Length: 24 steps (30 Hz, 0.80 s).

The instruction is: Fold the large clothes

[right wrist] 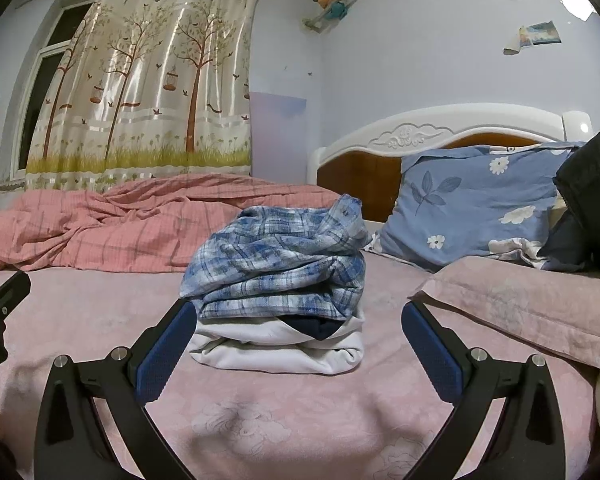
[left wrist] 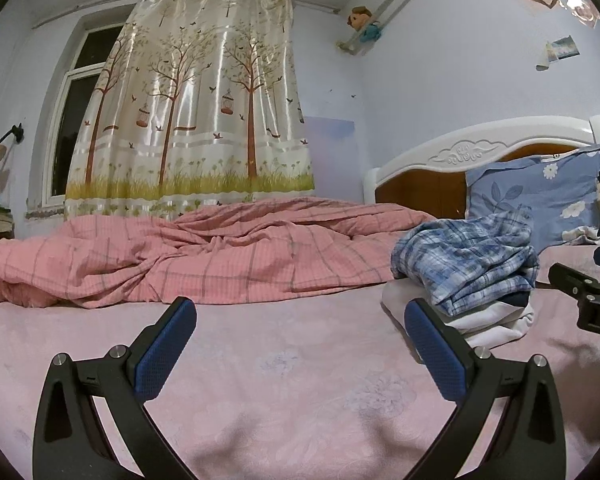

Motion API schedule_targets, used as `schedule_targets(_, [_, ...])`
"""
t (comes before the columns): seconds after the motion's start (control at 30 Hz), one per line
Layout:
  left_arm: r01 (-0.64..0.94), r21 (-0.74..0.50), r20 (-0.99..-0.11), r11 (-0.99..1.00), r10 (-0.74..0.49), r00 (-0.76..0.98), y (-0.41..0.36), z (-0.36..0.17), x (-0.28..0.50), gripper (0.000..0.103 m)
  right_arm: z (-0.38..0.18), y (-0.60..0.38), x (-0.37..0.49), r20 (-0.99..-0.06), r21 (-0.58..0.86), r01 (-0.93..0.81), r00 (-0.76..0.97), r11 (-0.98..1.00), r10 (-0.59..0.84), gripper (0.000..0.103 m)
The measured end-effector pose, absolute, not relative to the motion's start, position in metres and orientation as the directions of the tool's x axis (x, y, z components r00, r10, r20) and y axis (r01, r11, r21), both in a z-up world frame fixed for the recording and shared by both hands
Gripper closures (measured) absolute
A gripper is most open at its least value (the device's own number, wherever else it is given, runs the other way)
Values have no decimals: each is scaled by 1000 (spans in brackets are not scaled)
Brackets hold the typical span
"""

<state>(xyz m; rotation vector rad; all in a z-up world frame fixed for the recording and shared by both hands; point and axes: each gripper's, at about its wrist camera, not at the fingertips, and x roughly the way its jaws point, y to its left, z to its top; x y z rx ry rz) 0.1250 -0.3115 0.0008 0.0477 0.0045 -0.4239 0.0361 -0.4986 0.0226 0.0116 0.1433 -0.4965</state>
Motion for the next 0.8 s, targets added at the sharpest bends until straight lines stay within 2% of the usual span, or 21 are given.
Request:
schedule_targets(0.3, [415, 36, -41, 909, -413, 910, -311, 1, 131, 0, 23, -501, 37, -139, -27, 472, 871, 881, -471, 0])
schedule_targets(0.8, [426, 66, -33, 902, -425, 905, -316, -1, 126, 0, 22, -506, 44, -166, -34, 464, 871, 885, -463, 0])
